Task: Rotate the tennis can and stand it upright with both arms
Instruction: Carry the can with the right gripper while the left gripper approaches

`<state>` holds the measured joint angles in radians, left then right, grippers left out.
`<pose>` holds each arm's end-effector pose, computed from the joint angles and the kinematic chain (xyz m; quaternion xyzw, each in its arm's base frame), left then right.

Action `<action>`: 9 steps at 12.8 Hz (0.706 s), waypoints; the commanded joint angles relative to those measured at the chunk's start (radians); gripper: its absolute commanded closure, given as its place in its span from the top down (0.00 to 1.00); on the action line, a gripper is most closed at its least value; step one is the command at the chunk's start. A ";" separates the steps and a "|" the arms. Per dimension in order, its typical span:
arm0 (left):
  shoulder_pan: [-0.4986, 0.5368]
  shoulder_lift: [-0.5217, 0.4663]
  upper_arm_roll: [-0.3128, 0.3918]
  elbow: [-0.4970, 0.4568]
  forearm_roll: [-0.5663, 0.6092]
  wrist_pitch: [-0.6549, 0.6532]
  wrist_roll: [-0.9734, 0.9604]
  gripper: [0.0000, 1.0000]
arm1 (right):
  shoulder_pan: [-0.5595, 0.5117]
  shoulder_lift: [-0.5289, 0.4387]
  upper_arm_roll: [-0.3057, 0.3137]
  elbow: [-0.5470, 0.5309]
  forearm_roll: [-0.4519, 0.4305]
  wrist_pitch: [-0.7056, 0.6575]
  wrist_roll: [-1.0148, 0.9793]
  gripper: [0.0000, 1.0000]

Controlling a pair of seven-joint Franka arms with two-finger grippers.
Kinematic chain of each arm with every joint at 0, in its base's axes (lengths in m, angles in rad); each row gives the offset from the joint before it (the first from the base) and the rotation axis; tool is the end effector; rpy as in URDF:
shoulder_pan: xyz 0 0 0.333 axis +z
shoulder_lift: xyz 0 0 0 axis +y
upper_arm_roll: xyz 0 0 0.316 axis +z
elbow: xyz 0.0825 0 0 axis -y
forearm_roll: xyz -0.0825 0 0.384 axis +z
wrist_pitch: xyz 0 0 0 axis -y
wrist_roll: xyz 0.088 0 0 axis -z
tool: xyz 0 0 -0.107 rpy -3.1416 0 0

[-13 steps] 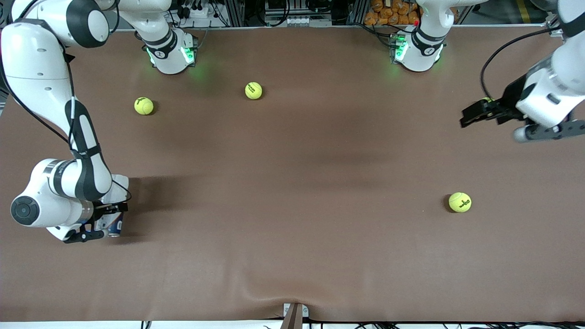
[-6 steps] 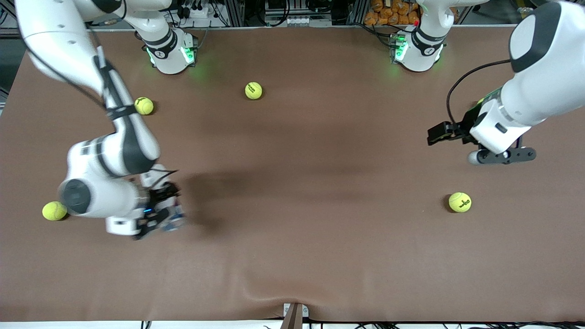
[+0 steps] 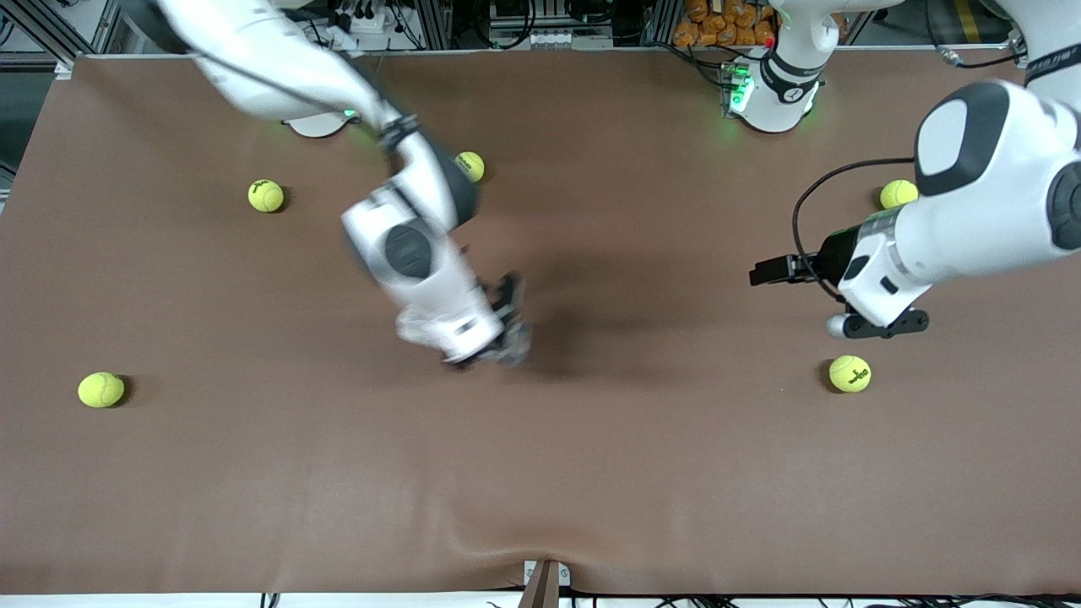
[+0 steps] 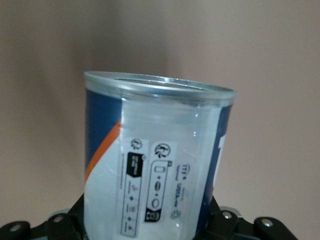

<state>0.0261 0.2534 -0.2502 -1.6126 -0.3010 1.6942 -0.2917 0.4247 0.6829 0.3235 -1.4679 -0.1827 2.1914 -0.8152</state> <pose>0.6005 -0.1520 0.4752 0.9786 0.0649 -0.1239 0.1510 0.5629 0.4546 0.2999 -0.7001 -0.7126 -0.0396 0.0221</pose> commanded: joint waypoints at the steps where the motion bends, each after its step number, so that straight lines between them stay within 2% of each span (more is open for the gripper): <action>1: 0.015 0.027 -0.008 -0.012 -0.076 0.005 0.003 1.00 | 0.101 0.096 -0.021 0.015 -0.091 0.092 -0.104 0.86; 3: 0.026 0.027 -0.008 -0.079 -0.157 0.034 0.009 1.00 | 0.161 0.153 -0.055 0.031 -0.191 0.136 -0.096 0.86; 4: 0.035 0.027 -0.008 -0.111 -0.170 0.063 0.025 1.00 | 0.178 0.168 -0.075 0.032 -0.204 0.139 -0.094 0.86; 5: 0.032 0.029 -0.008 -0.144 -0.185 0.106 0.044 1.00 | 0.183 0.178 -0.087 0.032 -0.202 0.139 -0.094 0.88; 6: 0.029 0.029 -0.008 -0.185 -0.225 0.160 0.051 1.00 | 0.180 0.176 -0.087 0.032 -0.196 0.137 -0.081 1.00; 9: 0.008 0.030 -0.011 -0.300 -0.375 0.313 0.094 1.00 | 0.167 0.149 -0.083 0.034 -0.181 0.125 -0.012 1.00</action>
<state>0.0430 0.3032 -0.2518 -1.8346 -0.6033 1.9220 -0.2307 0.5984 0.8543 0.2345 -1.4441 -0.3600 2.3338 -0.8662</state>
